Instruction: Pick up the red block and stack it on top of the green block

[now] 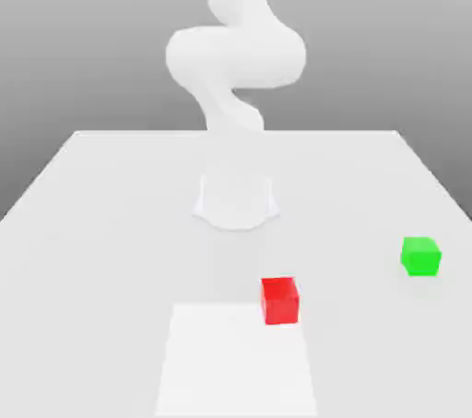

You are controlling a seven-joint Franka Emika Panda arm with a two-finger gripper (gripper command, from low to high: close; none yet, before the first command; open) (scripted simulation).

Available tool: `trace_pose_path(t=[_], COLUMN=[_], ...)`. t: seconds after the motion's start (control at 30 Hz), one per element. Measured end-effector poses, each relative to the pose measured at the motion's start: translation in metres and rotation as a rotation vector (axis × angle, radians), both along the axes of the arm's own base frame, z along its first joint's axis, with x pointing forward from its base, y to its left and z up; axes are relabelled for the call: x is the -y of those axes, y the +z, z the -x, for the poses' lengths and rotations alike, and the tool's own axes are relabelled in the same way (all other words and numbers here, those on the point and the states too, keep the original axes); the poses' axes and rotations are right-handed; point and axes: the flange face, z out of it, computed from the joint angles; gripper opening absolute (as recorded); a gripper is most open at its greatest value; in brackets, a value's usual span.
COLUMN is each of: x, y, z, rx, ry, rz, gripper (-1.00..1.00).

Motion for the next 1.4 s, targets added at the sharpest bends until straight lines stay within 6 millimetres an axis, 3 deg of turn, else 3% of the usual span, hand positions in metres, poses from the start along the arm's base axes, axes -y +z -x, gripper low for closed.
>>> trace_pose_path(t=[0.13,0.3,0.4,0.6,0.67,0.77,0.8,1.03,1.3,1.4], x=[-0.017,-0.036,-0.046,-0.057,-0.058,-0.058,-0.058,-0.058,-0.058,-0.091], y=[-0.099,-0.225,-0.300,-0.452,-0.479,-0.506,-0.514,-0.515,-0.457,-0.446], z=[-0.032,-0.038,-0.022,0.039,0.046,0.049,0.050,0.050,0.050,0.052], rx=[-0.148,-0.333,-0.452,-0.692,-0.714,-0.721,-0.721,-0.721,-0.721,-0.717], ry=[0.024,0.051,0.067,0.093,0.096,0.097,0.097,0.097,0.098,0.119], rz=[0.003,0.010,0.019,0.044,0.047,0.046,0.046,0.046,0.048,0.056], gripper=[0.00,0.00,0.00,0.00,0.00,0.00,-1.00,-1.00,-1.00,-1.00])
